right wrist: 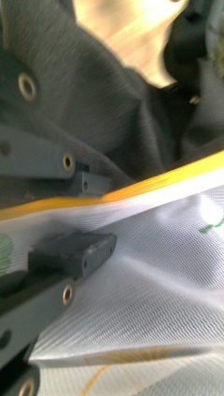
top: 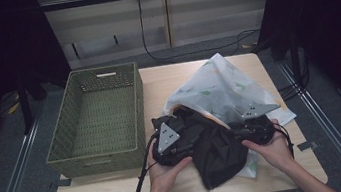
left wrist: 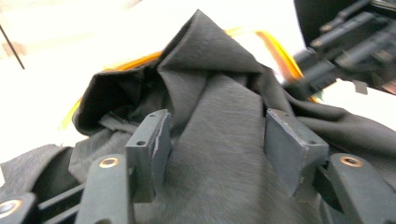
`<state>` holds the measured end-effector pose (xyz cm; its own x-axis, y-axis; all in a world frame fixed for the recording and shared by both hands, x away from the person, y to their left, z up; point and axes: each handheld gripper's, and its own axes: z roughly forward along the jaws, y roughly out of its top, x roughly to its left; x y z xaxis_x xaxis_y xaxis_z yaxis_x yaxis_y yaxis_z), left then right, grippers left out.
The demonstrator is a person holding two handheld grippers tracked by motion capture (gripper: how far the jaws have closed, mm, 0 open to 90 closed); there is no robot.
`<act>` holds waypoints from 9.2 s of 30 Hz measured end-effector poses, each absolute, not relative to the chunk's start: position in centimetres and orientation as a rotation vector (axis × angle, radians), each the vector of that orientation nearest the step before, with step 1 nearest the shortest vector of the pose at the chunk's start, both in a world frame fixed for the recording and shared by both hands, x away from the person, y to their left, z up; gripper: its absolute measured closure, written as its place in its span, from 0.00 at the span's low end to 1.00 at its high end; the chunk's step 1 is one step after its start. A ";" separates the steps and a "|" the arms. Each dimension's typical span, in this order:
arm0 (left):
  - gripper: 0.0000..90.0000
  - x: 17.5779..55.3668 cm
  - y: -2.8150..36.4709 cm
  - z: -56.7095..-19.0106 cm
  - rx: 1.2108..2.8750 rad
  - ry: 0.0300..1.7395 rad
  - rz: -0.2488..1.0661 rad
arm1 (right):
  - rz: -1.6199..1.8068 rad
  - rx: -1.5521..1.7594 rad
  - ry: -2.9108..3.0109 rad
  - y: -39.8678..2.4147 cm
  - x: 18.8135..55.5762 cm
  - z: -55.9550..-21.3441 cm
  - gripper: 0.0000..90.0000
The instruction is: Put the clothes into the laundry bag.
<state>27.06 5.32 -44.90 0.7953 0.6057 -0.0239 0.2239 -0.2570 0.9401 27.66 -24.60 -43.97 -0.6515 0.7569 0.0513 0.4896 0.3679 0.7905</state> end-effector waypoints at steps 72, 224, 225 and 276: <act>0.92 34.4 -2.1 -44.9 1.811 0.665 0.315 | 1.512 0.976 2.267 -21.2 27.5 -35.6 1.00; 0.00 33.2 -1.5 -49.5 2.034 0.617 0.297 | 1.287 1.034 2.316 -22.7 29.1 -40.3 0.96; 0.00 33.3 -1.5 -49.6 2.045 0.612 0.278 | 1.287 1.032 2.315 -22.8 29.1 -40.3 0.96; 0.75 35.2 -0.1 -36.9 1.556 0.804 0.404 | 1.609 0.762 2.137 -17.5 27.6 -27.5 0.99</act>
<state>35.20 -0.05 -36.90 0.6931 0.6932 -0.1977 0.2557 0.0200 0.9665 27.62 -17.51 -27.53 -0.7905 0.6114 0.0359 0.2036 0.2071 0.9569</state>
